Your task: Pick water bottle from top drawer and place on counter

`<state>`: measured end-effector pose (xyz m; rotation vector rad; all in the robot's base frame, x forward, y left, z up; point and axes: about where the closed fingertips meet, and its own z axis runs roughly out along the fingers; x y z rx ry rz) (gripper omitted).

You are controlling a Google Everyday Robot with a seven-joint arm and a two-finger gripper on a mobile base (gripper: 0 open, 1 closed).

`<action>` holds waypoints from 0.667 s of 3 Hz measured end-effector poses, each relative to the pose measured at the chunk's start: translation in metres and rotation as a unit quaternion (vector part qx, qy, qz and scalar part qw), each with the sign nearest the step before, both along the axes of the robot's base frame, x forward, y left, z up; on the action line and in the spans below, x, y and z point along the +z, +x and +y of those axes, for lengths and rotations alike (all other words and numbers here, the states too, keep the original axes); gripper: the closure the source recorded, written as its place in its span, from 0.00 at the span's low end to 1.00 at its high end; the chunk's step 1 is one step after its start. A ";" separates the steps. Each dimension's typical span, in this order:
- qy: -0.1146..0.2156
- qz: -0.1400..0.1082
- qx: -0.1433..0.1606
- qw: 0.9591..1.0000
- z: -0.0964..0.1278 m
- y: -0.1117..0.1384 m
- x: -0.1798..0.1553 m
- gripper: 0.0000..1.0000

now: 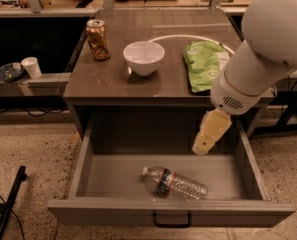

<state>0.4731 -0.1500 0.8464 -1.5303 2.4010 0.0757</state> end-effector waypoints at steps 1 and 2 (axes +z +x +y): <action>0.014 0.019 -0.016 1.000 0.019 0.002 -0.043 0.00; 0.023 0.016 -0.002 1.000 0.046 0.006 -0.083 0.02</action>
Offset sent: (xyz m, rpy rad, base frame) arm 0.0143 0.0644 -0.1099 0.0600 0.0226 0.0027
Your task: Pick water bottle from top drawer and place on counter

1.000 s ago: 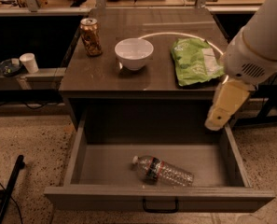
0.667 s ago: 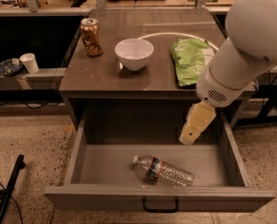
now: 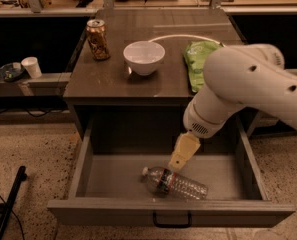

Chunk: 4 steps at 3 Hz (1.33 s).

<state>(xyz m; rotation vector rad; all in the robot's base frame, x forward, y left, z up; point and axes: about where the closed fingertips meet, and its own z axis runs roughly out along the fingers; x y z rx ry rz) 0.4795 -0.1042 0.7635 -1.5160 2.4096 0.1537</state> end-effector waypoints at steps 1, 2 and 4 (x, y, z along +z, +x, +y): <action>0.004 -0.004 0.030 1.000 0.016 -0.003 -0.027 0.16; -0.011 0.008 0.047 0.999 0.025 -0.010 -0.066 0.19; -0.026 0.066 0.071 0.995 0.040 -0.041 -0.135 0.21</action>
Offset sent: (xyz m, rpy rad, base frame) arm -0.0184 0.0321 -0.1174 -0.0628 0.0526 0.1313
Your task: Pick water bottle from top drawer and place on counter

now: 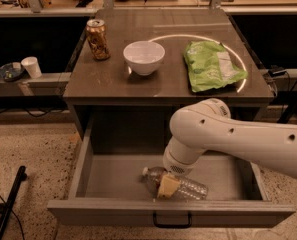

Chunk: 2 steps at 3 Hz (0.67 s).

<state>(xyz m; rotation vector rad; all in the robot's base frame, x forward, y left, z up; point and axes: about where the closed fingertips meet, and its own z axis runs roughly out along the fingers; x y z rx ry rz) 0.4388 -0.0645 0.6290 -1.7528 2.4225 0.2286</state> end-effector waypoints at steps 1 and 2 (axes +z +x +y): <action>0.001 0.004 0.004 1.000 0.008 -0.003 -0.015 0.38; 0.016 -0.007 -0.003 1.000 0.010 0.008 -0.010 0.69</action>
Offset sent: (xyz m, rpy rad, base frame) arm 0.0139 0.0164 -0.0144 0.0498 -0.0239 -0.0053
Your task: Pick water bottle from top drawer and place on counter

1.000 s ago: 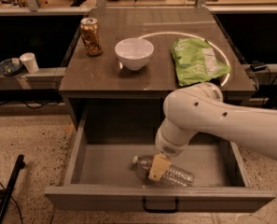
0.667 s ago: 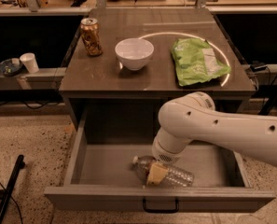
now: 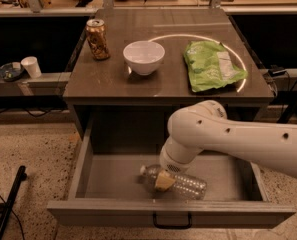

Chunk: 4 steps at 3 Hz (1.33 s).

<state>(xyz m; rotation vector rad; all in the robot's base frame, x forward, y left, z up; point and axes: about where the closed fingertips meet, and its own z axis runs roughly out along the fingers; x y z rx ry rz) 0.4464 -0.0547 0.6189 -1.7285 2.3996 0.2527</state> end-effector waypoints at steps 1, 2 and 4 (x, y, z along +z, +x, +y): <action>0.025 -0.024 -0.018 0.999 -0.011 0.020 0.035 0.99; 0.045 -0.040 -0.008 0.998 -0.028 0.047 0.101 1.00; 0.060 -0.050 0.034 0.996 -0.049 0.064 0.192 1.00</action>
Offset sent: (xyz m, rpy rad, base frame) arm 0.0901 -0.0478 0.2002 0.1410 -0.1240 0.0249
